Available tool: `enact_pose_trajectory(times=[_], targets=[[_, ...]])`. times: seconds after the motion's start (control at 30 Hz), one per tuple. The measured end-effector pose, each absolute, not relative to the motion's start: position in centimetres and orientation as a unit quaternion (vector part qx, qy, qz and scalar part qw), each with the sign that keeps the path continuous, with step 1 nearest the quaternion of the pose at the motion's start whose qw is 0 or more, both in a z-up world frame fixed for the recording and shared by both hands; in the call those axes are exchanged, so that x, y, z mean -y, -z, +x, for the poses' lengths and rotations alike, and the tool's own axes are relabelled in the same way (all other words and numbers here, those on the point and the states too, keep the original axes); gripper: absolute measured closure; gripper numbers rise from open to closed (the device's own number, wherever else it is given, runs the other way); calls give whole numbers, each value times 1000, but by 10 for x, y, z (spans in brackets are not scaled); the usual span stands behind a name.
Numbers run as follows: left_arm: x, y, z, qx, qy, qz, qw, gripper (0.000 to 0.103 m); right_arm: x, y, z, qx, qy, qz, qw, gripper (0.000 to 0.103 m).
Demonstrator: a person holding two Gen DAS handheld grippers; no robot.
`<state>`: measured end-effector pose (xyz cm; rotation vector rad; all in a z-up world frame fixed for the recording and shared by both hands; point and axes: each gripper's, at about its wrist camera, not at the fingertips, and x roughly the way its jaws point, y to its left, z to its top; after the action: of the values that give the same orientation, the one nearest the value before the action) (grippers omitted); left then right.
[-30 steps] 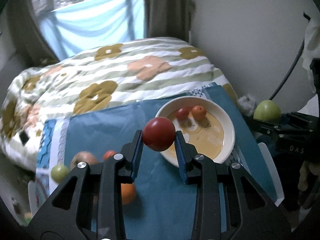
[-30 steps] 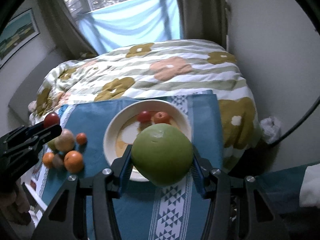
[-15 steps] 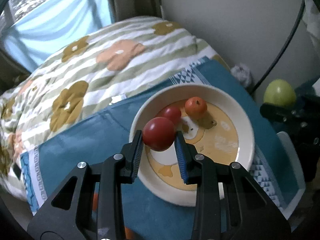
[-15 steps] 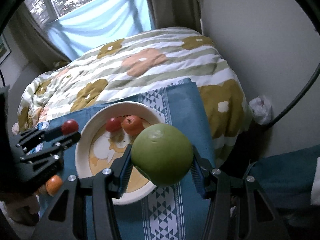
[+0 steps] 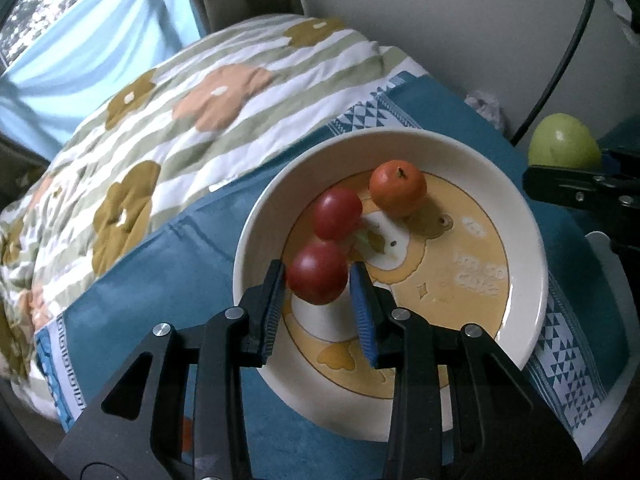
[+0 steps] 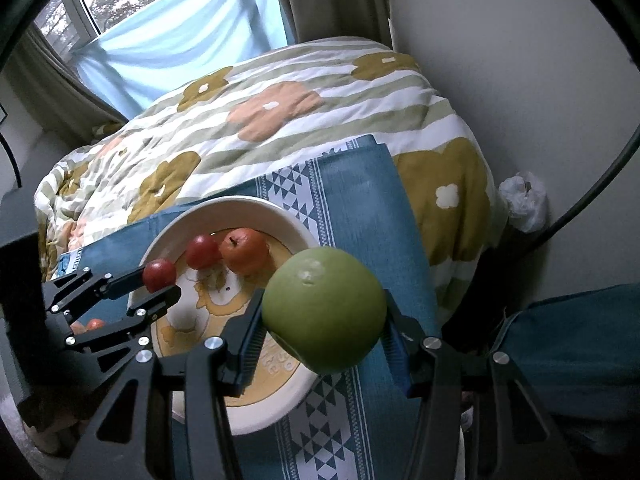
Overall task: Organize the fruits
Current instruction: 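Carry both fruits to the duck plate while the left tool releases the tomato onto it, then lower the green pomelo onto the duck plate and open the right tool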
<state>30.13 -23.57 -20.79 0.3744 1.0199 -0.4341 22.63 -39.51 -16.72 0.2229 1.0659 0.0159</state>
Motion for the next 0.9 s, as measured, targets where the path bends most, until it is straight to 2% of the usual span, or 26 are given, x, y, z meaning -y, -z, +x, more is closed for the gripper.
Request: enact_pose_trajectory(times=[0.03,0.07,0.1,0.57,0.9], targets=[[235,206,300,-479,206,174,835,35,396,167,226,-507,-7,106,856,54],[234,204,299,-475,203,173,839,5,395,167,226,-507,-7,106,856,54],[232,199,297,-465,199,169,846,0,396,168,227,-506,-7,106,856,54],[198,174,278,-469,174,119,857,0,389,162,230,-500,-34,79,862,54],[173,171,263,-477,143,97,862,0,362,183,242,-494,-101,7,864,54]])
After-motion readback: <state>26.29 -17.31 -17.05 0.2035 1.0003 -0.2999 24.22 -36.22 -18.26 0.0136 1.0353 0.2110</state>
